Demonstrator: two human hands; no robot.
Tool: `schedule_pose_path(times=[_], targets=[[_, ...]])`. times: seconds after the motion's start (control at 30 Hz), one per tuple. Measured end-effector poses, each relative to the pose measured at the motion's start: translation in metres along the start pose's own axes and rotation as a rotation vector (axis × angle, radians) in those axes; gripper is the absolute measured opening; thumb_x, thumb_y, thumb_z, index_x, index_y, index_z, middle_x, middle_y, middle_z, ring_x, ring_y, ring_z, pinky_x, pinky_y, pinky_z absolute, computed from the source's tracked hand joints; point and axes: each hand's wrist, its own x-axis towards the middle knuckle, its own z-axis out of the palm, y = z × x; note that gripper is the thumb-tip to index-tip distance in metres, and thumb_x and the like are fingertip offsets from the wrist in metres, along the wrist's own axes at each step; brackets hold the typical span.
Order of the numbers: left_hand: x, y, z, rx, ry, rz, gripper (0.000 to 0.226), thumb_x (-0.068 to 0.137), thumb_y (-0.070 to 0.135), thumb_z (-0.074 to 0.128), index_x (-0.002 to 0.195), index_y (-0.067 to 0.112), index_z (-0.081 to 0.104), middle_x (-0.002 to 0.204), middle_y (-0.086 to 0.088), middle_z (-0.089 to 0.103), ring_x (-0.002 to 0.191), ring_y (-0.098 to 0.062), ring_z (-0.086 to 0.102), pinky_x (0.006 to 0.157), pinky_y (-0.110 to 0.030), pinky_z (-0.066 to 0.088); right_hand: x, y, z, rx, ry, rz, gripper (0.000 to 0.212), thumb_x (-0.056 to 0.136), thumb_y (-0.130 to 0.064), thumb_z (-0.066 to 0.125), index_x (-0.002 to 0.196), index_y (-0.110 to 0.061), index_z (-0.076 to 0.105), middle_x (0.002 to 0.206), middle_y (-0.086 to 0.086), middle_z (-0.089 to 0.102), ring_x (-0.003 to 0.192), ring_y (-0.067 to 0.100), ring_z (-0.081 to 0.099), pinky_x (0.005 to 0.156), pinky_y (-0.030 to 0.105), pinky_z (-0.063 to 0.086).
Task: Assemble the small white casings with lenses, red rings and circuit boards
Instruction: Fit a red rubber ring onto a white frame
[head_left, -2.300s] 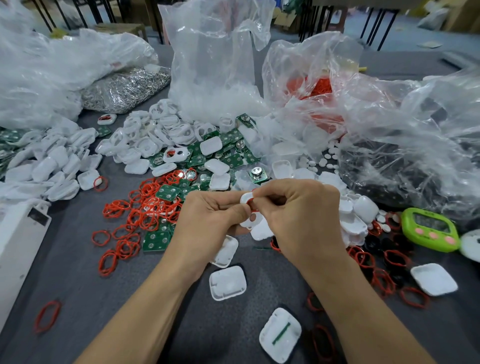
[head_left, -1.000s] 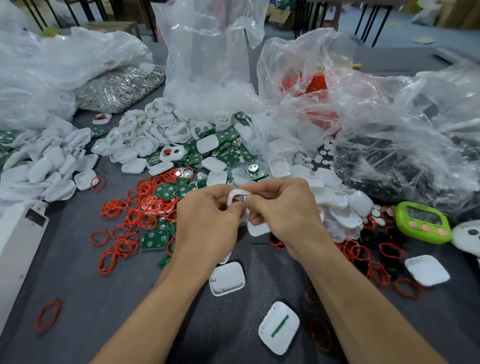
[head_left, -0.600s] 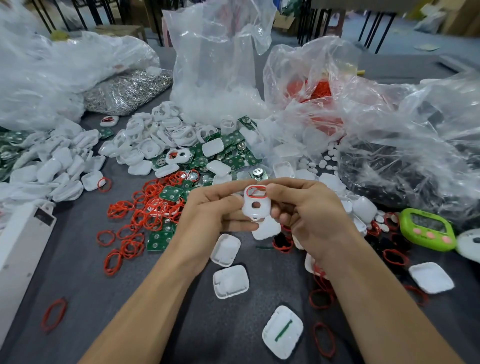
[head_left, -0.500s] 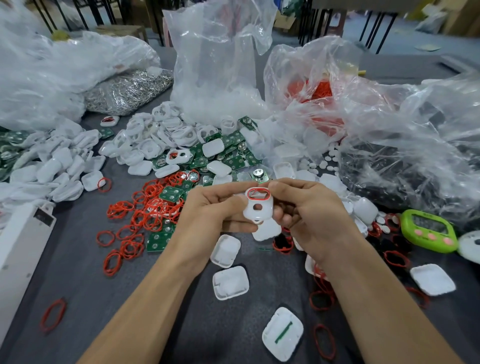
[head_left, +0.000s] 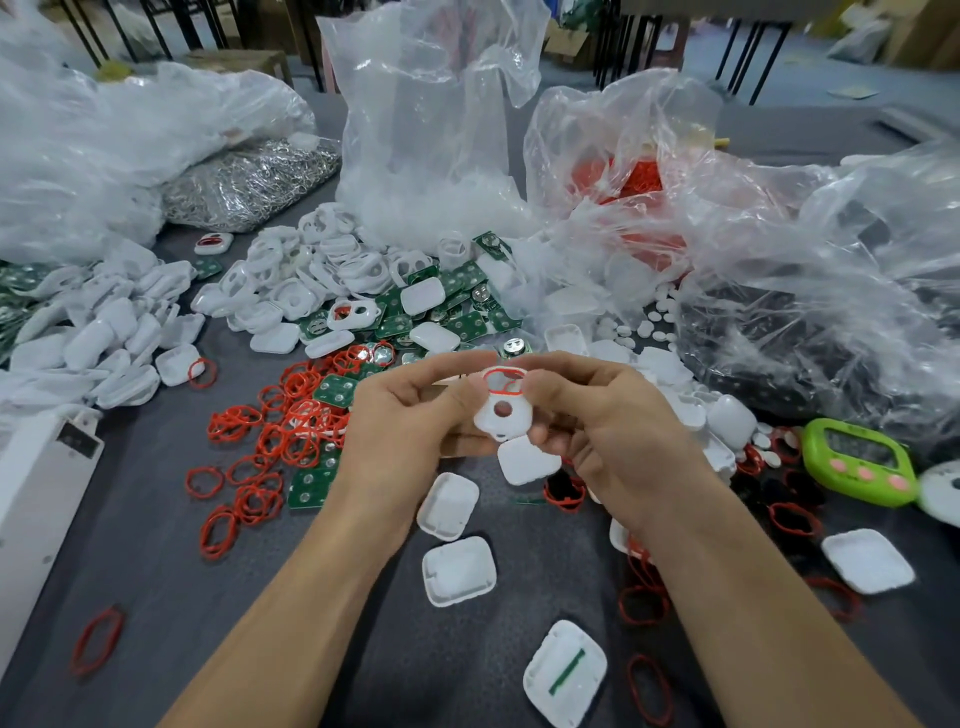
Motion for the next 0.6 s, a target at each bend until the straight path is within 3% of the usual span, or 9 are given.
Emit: schedule_pose_path(times=[0.1, 0.13, 0.2, 0.23, 0.3, 0.4, 0.5, 0.6], targets=[[-0.007, -0.006, 0.004, 0.521, 0.240, 0.387, 0.027, 0.080, 0.029, 0.078, 0.103, 0.045, 0.079, 0.107, 0.026, 0.075, 0.099, 0.005, 0.071, 0.083, -0.020, 0.056, 0.000, 0.005, 0.001, -0.175, 0.159, -0.256, 0.013, 0.083, 0.005, 0.077, 0.088, -0.007, 0.080, 0.059, 0.012, 0.066, 0.046, 0.016, 0.052, 0.045, 0.023, 0.043], [-0.011, -0.007, 0.008, 0.633, 0.231, 0.443, 0.032, 0.078, 0.038, 0.076, 0.109, 0.048, 0.076, 0.112, 0.032, 0.072, 0.106, 0.010, 0.067, 0.088, -0.020, 0.054, -0.001, 0.006, 0.003, -0.208, 0.185, -0.331, 0.017, 0.083, 0.005, 0.078, 0.087, -0.011, 0.081, 0.062, 0.012, 0.069, 0.048, 0.017, 0.055, 0.047, 0.024, 0.045], [-0.014, -0.010, 0.012, 0.733, 0.204, 0.379, 0.041, 0.075, 0.048, 0.077, 0.116, 0.049, 0.073, 0.107, 0.031, 0.073, 0.099, 0.011, 0.067, 0.085, -0.018, 0.054, -0.002, 0.008, 0.006, -0.203, 0.180, -0.378, 0.019, 0.084, 0.004, 0.076, 0.082, -0.014, 0.082, 0.067, 0.010, 0.073, 0.053, 0.017, 0.060, 0.051, 0.024, 0.049], [-0.013, -0.010, 0.012, 0.688, 0.181, 0.312, 0.040, 0.077, 0.043, 0.080, 0.117, 0.045, 0.074, 0.103, 0.028, 0.075, 0.095, 0.009, 0.069, 0.084, -0.017, 0.055, -0.002, 0.009, 0.007, -0.203, 0.156, -0.353, 0.018, 0.085, 0.004, 0.075, 0.080, -0.013, 0.081, 0.069, 0.010, 0.074, 0.056, 0.017, 0.063, 0.053, 0.023, 0.051], [-0.008, -0.011, 0.011, 0.456, 0.106, 0.201, 0.032, 0.085, 0.016, 0.082, 0.110, 0.034, 0.077, 0.096, 0.021, 0.078, 0.092, 0.002, 0.074, 0.082, -0.018, 0.059, -0.003, 0.009, 0.008, -0.243, 0.078, -0.287, 0.019, 0.088, 0.003, 0.072, 0.081, -0.013, 0.082, 0.076, 0.011, 0.077, 0.065, 0.018, 0.069, 0.060, 0.022, 0.055], [-0.001, -0.009, 0.009, 0.172, 0.074, 0.062, 0.037, 0.090, -0.015, 0.064, 0.098, 0.019, 0.076, 0.086, 0.002, 0.081, 0.081, -0.011, 0.077, 0.071, -0.024, 0.062, -0.004, 0.005, 0.008, -0.221, 0.110, -0.255, 0.026, 0.087, 0.006, 0.067, 0.077, -0.014, 0.082, 0.076, 0.015, 0.077, 0.064, 0.018, 0.069, 0.061, 0.022, 0.057], [0.003, -0.010, 0.006, 0.077, 0.131, 0.005, 0.035, 0.089, -0.018, 0.060, 0.094, 0.013, 0.076, 0.083, -0.006, 0.080, 0.074, -0.014, 0.077, 0.064, -0.020, 0.059, -0.001, 0.000, 0.000, -0.077, 0.209, -0.245, 0.035, 0.090, 0.013, 0.060, 0.077, -0.013, 0.080, 0.074, 0.010, 0.077, 0.062, 0.014, 0.070, 0.058, 0.021, 0.056], [0.006, -0.012, 0.004, 0.156, 0.206, 0.018, 0.038, 0.089, -0.015, 0.060, 0.092, 0.018, 0.077, 0.083, -0.002, 0.080, 0.076, -0.013, 0.077, 0.065, -0.022, 0.060, 0.002, 0.002, -0.010, -0.511, 0.316, -0.342, 0.042, 0.083, 0.013, 0.061, 0.086, -0.025, 0.080, 0.078, -0.008, 0.078, 0.069, 0.004, 0.069, 0.064, 0.019, 0.054]])
